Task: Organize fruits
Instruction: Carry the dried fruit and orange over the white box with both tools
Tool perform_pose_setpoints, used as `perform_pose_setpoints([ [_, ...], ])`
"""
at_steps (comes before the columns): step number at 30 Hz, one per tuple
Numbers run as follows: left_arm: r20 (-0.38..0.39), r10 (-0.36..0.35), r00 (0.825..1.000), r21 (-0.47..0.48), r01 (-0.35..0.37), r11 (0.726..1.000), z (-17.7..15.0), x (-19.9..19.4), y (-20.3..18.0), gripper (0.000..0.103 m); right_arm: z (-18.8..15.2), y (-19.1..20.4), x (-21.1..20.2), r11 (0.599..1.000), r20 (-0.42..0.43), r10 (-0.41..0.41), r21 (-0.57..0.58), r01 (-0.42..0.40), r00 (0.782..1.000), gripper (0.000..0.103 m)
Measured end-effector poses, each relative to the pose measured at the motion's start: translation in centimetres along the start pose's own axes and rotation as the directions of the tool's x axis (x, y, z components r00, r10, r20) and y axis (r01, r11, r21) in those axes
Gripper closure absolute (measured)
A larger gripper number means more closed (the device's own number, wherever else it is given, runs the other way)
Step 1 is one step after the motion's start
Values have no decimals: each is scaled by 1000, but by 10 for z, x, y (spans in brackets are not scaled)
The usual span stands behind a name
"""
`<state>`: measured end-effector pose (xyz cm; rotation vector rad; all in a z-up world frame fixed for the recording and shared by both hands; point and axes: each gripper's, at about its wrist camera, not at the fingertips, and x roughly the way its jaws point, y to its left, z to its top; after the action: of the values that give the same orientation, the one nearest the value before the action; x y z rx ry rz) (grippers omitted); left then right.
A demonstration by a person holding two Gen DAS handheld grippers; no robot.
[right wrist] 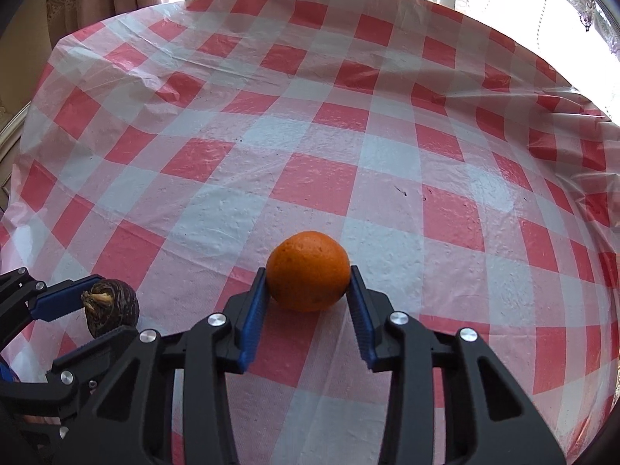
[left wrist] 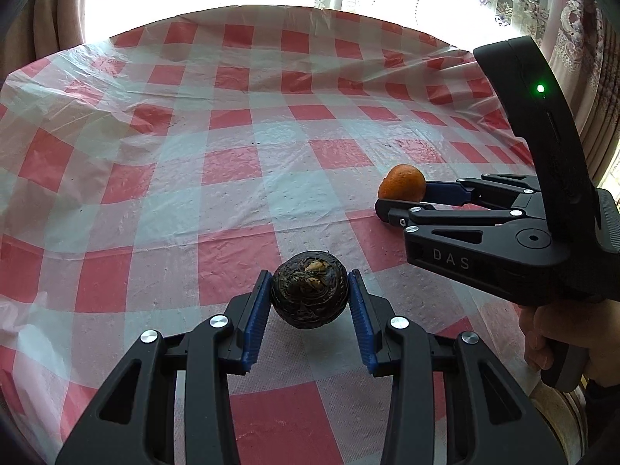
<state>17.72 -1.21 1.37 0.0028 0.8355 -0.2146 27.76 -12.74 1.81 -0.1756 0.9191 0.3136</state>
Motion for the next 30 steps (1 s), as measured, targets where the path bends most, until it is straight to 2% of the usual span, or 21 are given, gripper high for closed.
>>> perform_pose_setpoints([
  [17,-38,2,999,31,-1,1000,-16,-14,-15,65,-53,-9,-38,999,-23,16,39,-15,1000,63],
  [30,-42,11,999,80,-8,997,-20,-25,-32,65,-85,-30,-73,996,0,12,84,-12,1000,63],
])
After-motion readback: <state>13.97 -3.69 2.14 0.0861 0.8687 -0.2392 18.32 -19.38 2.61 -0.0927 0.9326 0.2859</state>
